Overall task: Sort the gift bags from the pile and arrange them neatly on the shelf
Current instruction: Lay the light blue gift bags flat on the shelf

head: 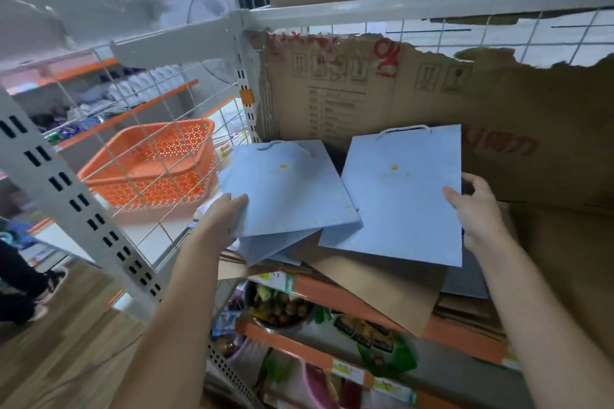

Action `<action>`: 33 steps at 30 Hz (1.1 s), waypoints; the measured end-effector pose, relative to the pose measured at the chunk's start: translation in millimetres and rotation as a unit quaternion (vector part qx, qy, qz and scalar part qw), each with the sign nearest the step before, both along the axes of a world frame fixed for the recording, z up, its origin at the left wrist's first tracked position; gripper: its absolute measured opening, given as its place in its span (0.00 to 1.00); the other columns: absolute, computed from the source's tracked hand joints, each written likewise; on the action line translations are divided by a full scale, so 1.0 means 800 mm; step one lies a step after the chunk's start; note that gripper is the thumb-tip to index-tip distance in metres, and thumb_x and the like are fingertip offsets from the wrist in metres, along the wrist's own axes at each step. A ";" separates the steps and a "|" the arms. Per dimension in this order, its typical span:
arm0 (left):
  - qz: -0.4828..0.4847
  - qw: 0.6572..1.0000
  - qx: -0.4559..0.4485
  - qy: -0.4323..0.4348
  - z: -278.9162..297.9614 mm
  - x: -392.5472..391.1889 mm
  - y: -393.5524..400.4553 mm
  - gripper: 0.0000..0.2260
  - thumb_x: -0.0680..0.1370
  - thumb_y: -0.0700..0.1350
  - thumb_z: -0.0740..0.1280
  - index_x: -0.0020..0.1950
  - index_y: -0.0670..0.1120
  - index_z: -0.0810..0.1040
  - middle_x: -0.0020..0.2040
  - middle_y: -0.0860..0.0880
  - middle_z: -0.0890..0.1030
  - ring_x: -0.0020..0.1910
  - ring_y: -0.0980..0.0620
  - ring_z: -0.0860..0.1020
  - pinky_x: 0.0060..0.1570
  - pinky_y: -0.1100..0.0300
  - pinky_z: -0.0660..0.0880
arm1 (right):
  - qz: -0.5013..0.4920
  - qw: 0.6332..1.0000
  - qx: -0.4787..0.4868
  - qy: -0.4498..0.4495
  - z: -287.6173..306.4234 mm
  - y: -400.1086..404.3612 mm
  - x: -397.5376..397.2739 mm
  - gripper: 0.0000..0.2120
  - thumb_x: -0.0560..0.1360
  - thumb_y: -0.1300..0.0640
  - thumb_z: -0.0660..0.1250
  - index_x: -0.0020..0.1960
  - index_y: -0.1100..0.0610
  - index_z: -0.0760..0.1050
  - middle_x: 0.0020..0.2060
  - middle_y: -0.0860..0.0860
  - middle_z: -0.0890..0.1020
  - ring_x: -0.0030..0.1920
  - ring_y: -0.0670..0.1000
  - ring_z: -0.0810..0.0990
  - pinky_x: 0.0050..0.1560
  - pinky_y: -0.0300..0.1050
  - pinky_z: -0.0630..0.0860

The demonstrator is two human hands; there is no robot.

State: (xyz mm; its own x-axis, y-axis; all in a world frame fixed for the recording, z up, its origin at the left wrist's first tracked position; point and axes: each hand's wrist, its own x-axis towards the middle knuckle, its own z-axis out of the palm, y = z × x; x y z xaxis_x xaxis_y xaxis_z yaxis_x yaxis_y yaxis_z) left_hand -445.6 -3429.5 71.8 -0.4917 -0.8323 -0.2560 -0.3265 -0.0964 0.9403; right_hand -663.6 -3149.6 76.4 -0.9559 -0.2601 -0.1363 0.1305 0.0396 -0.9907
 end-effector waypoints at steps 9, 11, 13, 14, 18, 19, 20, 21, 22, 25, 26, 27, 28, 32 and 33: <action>-0.071 0.989 0.026 0.128 -0.015 0.007 0.069 0.08 0.81 0.44 0.59 0.60 0.49 0.71 0.52 0.46 0.79 0.47 0.44 0.79 0.39 0.48 0.80 | -0.041 0.999 0.029 -0.006 -0.001 0.109 -0.025 0.20 0.78 0.58 0.62 0.70 0.51 0.65 0.59 0.56 0.76 0.50 0.57 0.78 0.40 0.47 0.74; -0.122 0.980 0.040 0.149 -0.020 0.001 0.096 0.13 0.82 0.44 0.58 0.66 0.49 0.68 0.58 0.47 0.78 0.52 0.44 0.79 0.47 0.44 0.80 | -0.060 0.998 0.025 -0.013 -0.002 0.143 -0.025 0.21 0.78 0.58 0.62 0.70 0.51 0.64 0.57 0.55 0.76 0.47 0.55 0.78 0.37 0.46 0.73; -0.150 0.974 0.048 0.164 -0.025 -0.009 0.122 0.14 0.81 0.44 0.57 0.67 0.51 0.68 0.58 0.52 0.79 0.51 0.52 0.80 0.45 0.53 0.80 | -0.083 0.996 0.016 -0.015 -0.002 0.181 -0.022 0.21 0.78 0.59 0.61 0.70 0.51 0.64 0.56 0.55 0.76 0.43 0.52 0.79 0.37 0.45 0.73; -0.164 0.970 0.060 0.172 -0.027 -0.015 0.135 0.13 0.81 0.45 0.57 0.65 0.55 0.70 0.56 0.56 0.81 0.49 0.56 0.81 0.43 0.58 0.80 | -0.088 0.996 0.002 -0.015 -0.003 0.200 -0.020 0.21 0.78 0.59 0.62 0.70 0.53 0.64 0.57 0.56 0.76 0.40 0.51 0.80 0.38 0.46 0.73; -0.220 0.958 0.088 0.160 -0.033 -0.046 0.200 0.16 0.81 0.46 0.58 0.69 0.57 0.65 0.54 0.60 0.79 0.51 0.56 0.80 0.54 0.54 0.76 | -0.108 0.993 -0.031 -0.015 -0.005 0.284 -0.016 0.26 0.72 0.50 0.70 0.67 0.55 0.67 0.56 0.54 0.78 0.36 0.47 0.83 0.38 0.48 0.78; -0.229 0.955 0.099 0.158 -0.034 -0.053 0.217 0.17 0.81 0.46 0.58 0.70 0.57 0.64 0.56 0.58 0.78 0.53 0.53 0.79 0.56 0.53 0.75 | -0.117 0.993 -0.028 -0.013 -0.005 0.306 -0.016 0.24 0.74 0.52 0.68 0.67 0.56 0.67 0.57 0.54 0.77 0.38 0.49 0.81 0.39 0.48 0.77; -0.239 0.952 0.107 0.156 -0.038 -0.062 0.231 0.16 0.81 0.46 0.58 0.68 0.57 0.65 0.59 0.55 0.79 0.55 0.51 0.79 0.56 0.52 0.76 | -0.123 0.992 -0.024 -0.008 -0.006 0.330 -0.017 0.19 0.77 0.57 0.63 0.67 0.57 0.67 0.58 0.55 0.77 0.40 0.49 0.79 0.42 0.49 0.76; -0.251 0.949 0.113 0.155 -0.040 -0.071 0.249 0.15 0.81 0.46 0.58 0.68 0.57 0.67 0.60 0.52 0.79 0.55 0.49 0.80 0.52 0.52 0.78 | -0.134 0.991 -0.018 -0.005 -0.009 0.356 -0.020 0.18 0.79 0.60 0.60 0.68 0.58 0.66 0.58 0.55 0.76 0.42 0.48 0.78 0.45 0.50 0.74; -0.261 0.946 0.117 0.154 -0.041 -0.082 0.268 0.15 0.81 0.46 0.58 0.67 0.57 0.68 0.59 0.51 0.80 0.53 0.48 0.81 0.47 0.53 0.81 | -0.148 0.989 -0.011 -0.001 -0.010 0.382 -0.020 0.18 0.79 0.62 0.59 0.68 0.59 0.66 0.56 0.54 0.76 0.42 0.47 0.76 0.47 0.51 0.72; -0.272 0.945 0.110 0.143 -0.047 -0.109 0.333 0.11 0.81 0.45 0.58 0.58 0.60 0.73 0.47 0.57 0.84 0.41 0.54 0.84 0.32 0.58 0.80 | -0.176 0.984 0.007 0.000 -0.013 0.461 -0.022 0.16 0.79 0.61 0.59 0.66 0.56 0.65 0.46 0.53 0.77 0.41 0.50 0.76 0.47 0.54 0.74; -0.280 0.942 0.112 0.146 -0.047 -0.115 0.356 0.11 0.81 0.45 0.58 0.54 0.61 0.73 0.45 0.58 0.84 0.40 0.55 0.84 0.31 0.59 0.80 | -0.185 0.983 0.008 -0.001 -0.012 0.485 -0.020 0.15 0.79 0.61 0.60 0.65 0.54 0.66 0.47 0.54 0.78 0.42 0.51 0.77 0.47 0.54 0.74; -0.293 0.936 0.117 0.153 -0.049 -0.123 0.379 0.11 0.81 0.45 0.58 0.54 0.61 0.74 0.47 0.57 0.84 0.43 0.55 0.84 0.34 0.58 0.80 | -0.194 0.981 0.015 -0.001 -0.013 0.510 -0.020 0.16 0.79 0.60 0.60 0.65 0.52 0.66 0.49 0.55 0.78 0.42 0.53 0.77 0.49 0.54 0.74; -0.306 0.932 0.120 0.153 -0.051 -0.131 0.403 0.11 0.81 0.44 0.58 0.56 0.60 0.74 0.51 0.55 0.84 0.47 0.54 0.83 0.40 0.55 0.80 | -0.199 0.980 0.021 0.004 -0.013 0.534 -0.019 0.17 0.79 0.60 0.60 0.67 0.52 0.65 0.52 0.56 0.77 0.43 0.54 0.77 0.50 0.55 0.73; -0.320 0.926 0.127 0.154 -0.056 -0.163 0.495 0.14 0.81 0.47 0.59 0.66 0.56 0.71 0.61 0.51 0.79 0.57 0.49 0.78 0.50 0.51 0.77 | -0.228 0.973 0.023 0.001 -0.013 0.628 -0.019 0.16 0.78 0.59 0.62 0.65 0.53 0.66 0.50 0.54 0.77 0.39 0.50 0.79 0.46 0.51 0.74; -0.316 0.928 0.131 0.147 -0.058 -0.173 0.516 0.15 0.80 0.48 0.60 0.67 0.56 0.70 0.63 0.51 0.77 0.59 0.48 0.77 0.54 0.49 0.76 | -0.239 0.970 0.036 0.004 -0.013 0.650 -0.020 0.18 0.76 0.54 0.65 0.64 0.53 0.68 0.51 0.55 0.78 0.40 0.50 0.79 0.45 0.51 0.75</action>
State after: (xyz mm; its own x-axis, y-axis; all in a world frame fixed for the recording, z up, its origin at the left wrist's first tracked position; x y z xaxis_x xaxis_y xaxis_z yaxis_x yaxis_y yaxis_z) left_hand -584.3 -3016.5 25.3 -0.9410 -0.2824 -0.1866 -0.1291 -0.2101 0.9691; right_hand -679.6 -2629.4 65.7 -0.9660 0.2230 -0.1304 0.1439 0.0453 -0.9886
